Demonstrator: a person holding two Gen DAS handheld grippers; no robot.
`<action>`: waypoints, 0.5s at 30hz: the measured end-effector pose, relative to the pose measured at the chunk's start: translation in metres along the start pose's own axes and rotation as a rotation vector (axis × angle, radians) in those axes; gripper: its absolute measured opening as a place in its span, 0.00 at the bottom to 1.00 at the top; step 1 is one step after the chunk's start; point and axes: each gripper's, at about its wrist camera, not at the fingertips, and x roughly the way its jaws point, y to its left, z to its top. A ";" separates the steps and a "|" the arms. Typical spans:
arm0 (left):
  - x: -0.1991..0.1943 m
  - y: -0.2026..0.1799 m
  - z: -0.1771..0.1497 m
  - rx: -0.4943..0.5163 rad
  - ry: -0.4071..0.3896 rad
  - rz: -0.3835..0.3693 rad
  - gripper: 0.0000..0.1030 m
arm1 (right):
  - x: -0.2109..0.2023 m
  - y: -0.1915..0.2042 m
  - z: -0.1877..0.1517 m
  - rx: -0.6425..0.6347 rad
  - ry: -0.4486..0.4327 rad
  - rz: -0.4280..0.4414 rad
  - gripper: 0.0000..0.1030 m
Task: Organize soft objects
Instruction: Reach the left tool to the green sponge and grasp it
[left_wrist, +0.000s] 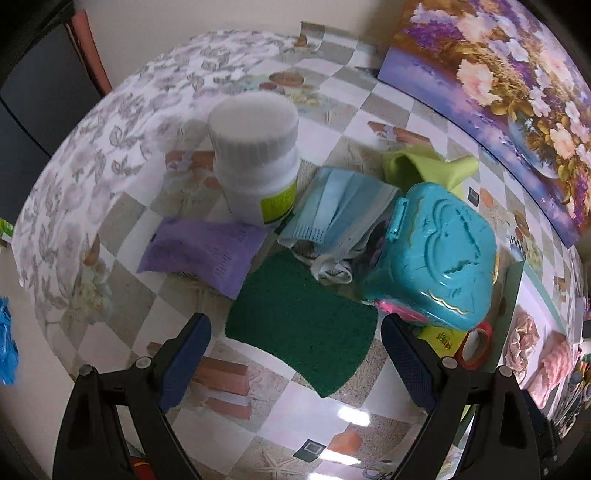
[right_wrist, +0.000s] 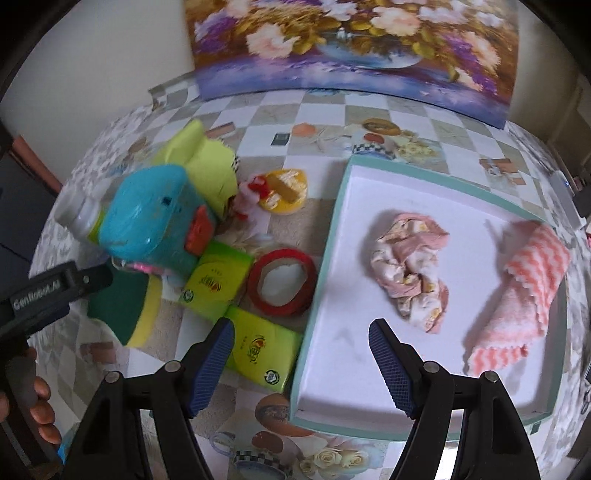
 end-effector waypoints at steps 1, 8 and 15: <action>0.004 0.001 0.001 -0.018 0.006 0.000 0.91 | 0.001 0.002 -0.001 -0.009 0.002 -0.006 0.76; 0.028 0.020 0.009 -0.153 0.008 0.031 0.91 | 0.003 0.000 -0.001 -0.014 0.002 -0.016 0.76; 0.037 0.019 0.014 -0.194 -0.004 0.000 0.91 | 0.002 -0.001 0.000 -0.015 0.002 -0.019 0.76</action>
